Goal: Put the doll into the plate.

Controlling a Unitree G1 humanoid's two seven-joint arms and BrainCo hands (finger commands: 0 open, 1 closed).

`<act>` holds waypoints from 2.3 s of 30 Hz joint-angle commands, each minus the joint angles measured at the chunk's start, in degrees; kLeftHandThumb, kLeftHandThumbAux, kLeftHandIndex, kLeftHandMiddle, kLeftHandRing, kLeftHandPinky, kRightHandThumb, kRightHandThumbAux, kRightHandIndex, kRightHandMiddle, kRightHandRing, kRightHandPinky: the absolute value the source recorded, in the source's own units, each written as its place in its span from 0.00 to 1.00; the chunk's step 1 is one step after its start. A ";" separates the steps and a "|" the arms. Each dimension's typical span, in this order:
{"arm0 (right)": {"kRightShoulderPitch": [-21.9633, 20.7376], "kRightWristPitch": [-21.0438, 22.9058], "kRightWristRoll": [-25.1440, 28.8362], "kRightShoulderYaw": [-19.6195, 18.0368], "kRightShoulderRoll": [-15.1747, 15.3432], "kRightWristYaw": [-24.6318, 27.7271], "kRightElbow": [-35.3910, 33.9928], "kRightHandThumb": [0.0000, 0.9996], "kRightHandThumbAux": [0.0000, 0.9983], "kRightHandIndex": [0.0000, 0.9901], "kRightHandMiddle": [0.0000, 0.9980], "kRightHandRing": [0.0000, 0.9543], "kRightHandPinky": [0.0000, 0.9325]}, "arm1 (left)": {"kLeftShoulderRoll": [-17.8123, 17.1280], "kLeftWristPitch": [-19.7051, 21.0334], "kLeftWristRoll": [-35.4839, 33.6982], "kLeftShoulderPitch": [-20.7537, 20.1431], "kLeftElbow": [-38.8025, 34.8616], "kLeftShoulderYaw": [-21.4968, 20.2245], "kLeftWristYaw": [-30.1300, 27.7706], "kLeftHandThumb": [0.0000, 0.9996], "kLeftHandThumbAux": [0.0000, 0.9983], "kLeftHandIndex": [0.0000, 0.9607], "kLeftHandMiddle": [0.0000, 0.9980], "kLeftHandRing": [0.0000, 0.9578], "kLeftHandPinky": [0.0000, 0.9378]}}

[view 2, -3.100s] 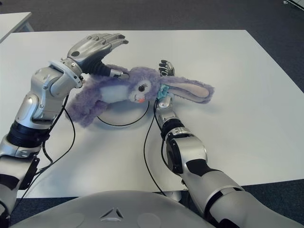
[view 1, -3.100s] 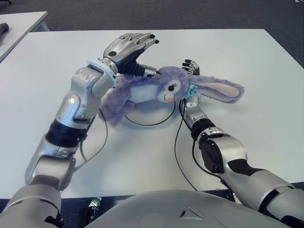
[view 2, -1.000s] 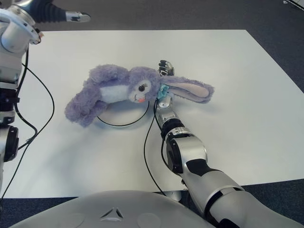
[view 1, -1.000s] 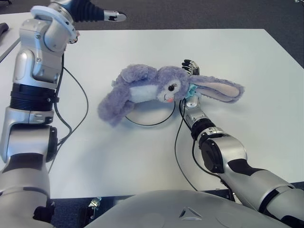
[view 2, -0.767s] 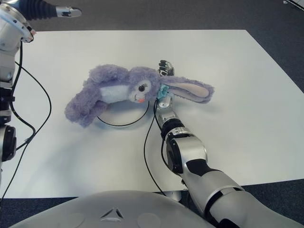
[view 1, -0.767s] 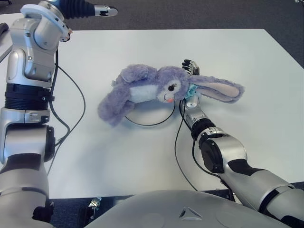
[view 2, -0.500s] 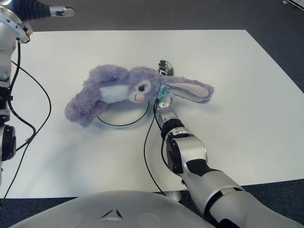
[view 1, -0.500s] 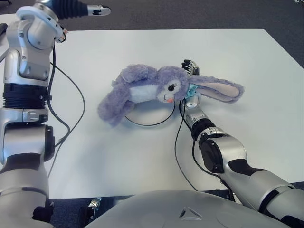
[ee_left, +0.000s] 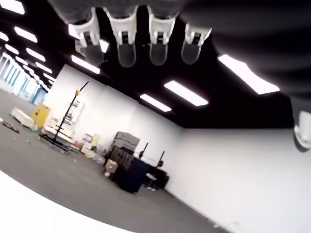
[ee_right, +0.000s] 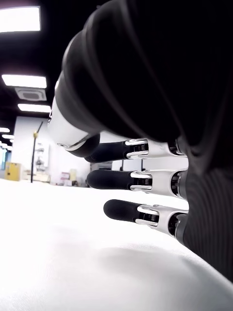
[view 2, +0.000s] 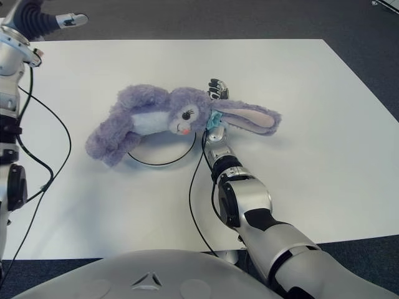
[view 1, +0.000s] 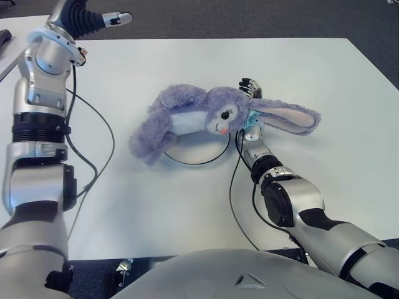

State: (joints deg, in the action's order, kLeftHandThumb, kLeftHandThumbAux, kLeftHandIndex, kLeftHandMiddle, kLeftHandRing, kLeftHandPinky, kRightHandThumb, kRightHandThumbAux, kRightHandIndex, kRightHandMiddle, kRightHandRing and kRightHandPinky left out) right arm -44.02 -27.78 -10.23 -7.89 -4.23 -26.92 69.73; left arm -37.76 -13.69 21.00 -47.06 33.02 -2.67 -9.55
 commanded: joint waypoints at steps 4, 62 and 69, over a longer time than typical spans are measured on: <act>12.77 6.91 1.00 -0.86 -4.61 0.46 8.50 0.62 0.91 0.24 0.29 0.27 0.25 | 10.18 -1.50 -10.08 2.41 10.77 -3.27 1.94 0.00 0.41 0.00 0.00 0.00 0.00; 12.52 7.38 0.65 -0.63 -3.55 -0.61 8.47 0.56 0.90 0.24 0.27 0.27 0.26 | 21.18 -7.73 -26.34 3.46 33.67 -10.94 -1.20 0.00 0.43 0.00 0.00 0.00 0.00; 12.43 8.07 0.34 -0.28 -3.28 -0.28 8.51 0.53 0.91 0.24 0.26 0.25 0.23 | 23.26 -8.24 -27.46 4.58 34.34 -11.32 -1.84 0.00 0.44 0.00 0.00 0.00 0.00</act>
State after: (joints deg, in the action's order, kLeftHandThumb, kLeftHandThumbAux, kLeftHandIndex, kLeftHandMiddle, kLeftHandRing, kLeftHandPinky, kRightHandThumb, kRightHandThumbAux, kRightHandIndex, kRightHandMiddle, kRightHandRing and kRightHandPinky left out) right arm -44.06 -27.77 -10.30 -7.80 -4.18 -27.54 69.69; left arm -16.98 -21.64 -4.92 -45.40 65.22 -13.16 -9.50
